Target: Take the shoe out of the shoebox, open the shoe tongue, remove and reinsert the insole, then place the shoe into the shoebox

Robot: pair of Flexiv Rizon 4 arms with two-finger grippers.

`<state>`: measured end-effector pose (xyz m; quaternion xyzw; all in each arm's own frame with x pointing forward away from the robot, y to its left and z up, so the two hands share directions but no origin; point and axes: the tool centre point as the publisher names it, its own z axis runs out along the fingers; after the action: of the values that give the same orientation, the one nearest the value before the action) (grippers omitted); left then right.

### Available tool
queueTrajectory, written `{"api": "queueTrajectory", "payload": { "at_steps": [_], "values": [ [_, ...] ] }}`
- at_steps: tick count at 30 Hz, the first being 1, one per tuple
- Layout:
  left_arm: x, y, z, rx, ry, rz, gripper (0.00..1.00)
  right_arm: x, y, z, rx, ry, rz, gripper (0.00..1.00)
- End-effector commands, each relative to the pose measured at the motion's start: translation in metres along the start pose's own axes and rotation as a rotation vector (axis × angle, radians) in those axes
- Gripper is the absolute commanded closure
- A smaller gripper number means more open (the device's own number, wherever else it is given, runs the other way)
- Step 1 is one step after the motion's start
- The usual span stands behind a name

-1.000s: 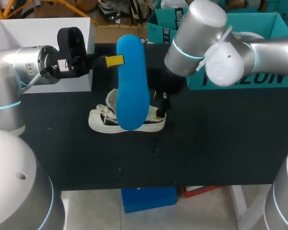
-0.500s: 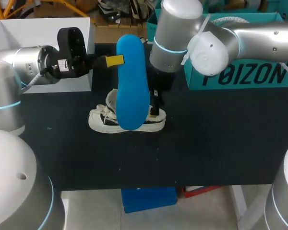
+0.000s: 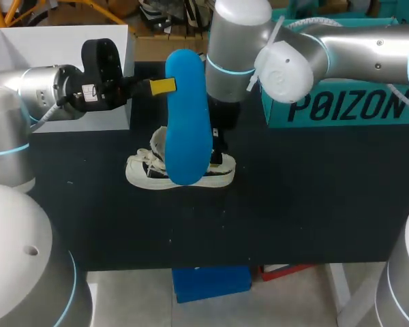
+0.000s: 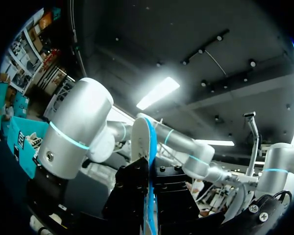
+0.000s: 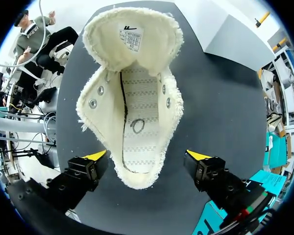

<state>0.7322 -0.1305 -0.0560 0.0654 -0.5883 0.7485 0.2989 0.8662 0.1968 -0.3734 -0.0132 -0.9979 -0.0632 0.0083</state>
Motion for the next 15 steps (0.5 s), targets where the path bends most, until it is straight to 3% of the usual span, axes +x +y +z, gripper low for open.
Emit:
{"api": "queueTrajectory", "payload": {
  "at_steps": [1, 9, 15],
  "values": [
    [0.0, 0.002, 0.0, 0.001, -0.001, 0.002, 1.0, 0.001, -0.001, 0.0, -0.001, -0.001, 0.002, 0.0],
    [0.0, 0.002, 0.0, 0.001, -0.001, 0.002, 1.0, 0.005, -0.007, -0.003, -0.051, -0.017, 0.004, 0.0],
    [0.0, 0.002, 0.0, 0.001, -0.001, 0.002, 1.0, 0.008, -0.013, -0.005, -0.13, -0.033, -0.003, 0.0]
  ]
}}
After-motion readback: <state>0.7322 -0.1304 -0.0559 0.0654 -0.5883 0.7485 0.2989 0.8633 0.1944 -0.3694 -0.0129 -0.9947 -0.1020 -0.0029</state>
